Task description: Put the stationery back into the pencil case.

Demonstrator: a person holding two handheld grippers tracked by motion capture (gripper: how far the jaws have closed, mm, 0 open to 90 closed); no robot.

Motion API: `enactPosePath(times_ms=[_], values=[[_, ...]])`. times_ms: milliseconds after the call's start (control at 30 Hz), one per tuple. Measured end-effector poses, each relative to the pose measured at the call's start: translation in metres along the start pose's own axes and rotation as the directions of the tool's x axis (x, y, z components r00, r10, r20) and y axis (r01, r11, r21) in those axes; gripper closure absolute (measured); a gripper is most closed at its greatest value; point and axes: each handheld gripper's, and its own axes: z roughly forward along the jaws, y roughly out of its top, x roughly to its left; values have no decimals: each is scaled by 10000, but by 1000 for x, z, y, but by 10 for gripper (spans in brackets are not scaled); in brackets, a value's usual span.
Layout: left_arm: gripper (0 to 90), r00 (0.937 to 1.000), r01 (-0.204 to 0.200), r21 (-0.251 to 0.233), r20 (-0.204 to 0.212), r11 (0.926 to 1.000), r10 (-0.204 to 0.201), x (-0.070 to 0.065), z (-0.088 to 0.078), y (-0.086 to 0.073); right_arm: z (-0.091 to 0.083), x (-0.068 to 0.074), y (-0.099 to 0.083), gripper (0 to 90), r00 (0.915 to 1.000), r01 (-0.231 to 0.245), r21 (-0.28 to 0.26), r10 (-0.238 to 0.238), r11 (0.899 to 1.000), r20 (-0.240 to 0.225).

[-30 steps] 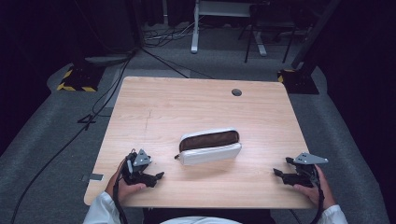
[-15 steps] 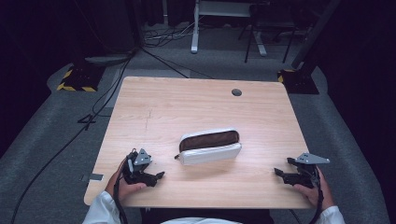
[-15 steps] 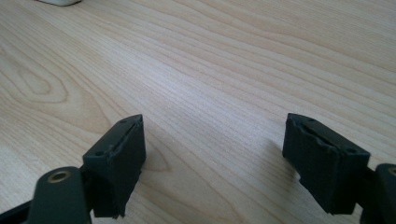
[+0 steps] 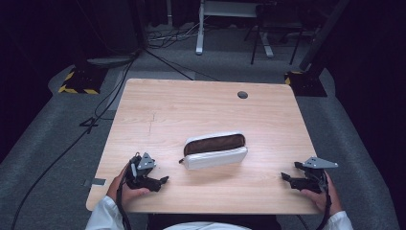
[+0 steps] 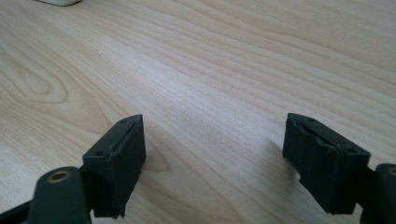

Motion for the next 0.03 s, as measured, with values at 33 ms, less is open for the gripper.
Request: enactPosePath(times_ms=[33], values=[[137,10000,82,0,10,10000,-82,0,0,0,0,0,0,219,10000,2,1,-2,10000,0]])
